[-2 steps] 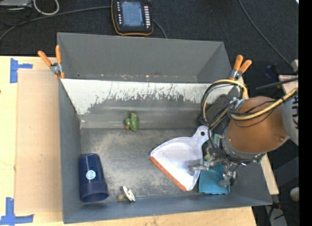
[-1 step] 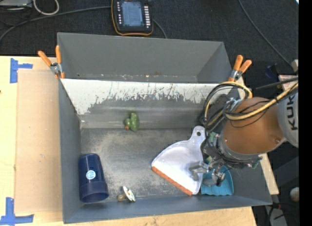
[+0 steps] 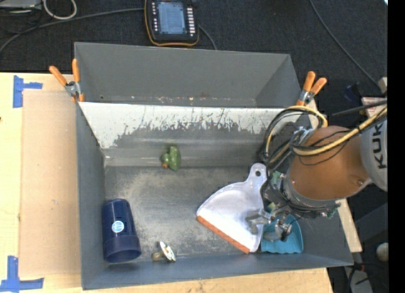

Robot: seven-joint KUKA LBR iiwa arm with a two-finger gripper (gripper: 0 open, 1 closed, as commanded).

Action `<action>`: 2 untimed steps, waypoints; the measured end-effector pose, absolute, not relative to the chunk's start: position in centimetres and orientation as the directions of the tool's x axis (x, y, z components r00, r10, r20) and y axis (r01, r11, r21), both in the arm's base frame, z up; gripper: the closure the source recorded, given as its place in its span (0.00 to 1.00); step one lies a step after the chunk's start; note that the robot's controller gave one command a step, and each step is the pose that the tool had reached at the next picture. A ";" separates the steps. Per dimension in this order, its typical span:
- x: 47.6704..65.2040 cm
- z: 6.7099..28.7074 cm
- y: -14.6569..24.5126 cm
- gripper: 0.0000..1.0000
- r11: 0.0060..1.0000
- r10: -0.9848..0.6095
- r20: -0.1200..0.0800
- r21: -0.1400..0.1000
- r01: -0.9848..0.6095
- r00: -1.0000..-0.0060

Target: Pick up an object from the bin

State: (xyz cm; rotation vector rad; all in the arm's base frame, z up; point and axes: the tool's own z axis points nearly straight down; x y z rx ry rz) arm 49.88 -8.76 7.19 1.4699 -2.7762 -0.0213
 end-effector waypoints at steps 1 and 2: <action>49.6 10.0 -8.7 1.00 0.562 -0.827 -0.002 0.021 -0.827 -0.562; 49.6 13.6 -8.8 1.00 0.563 -0.826 0.000 0.020 -0.826 -0.564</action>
Offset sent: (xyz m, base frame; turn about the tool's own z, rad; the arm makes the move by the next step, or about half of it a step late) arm -0.0028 0.0009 0.0289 -0.0002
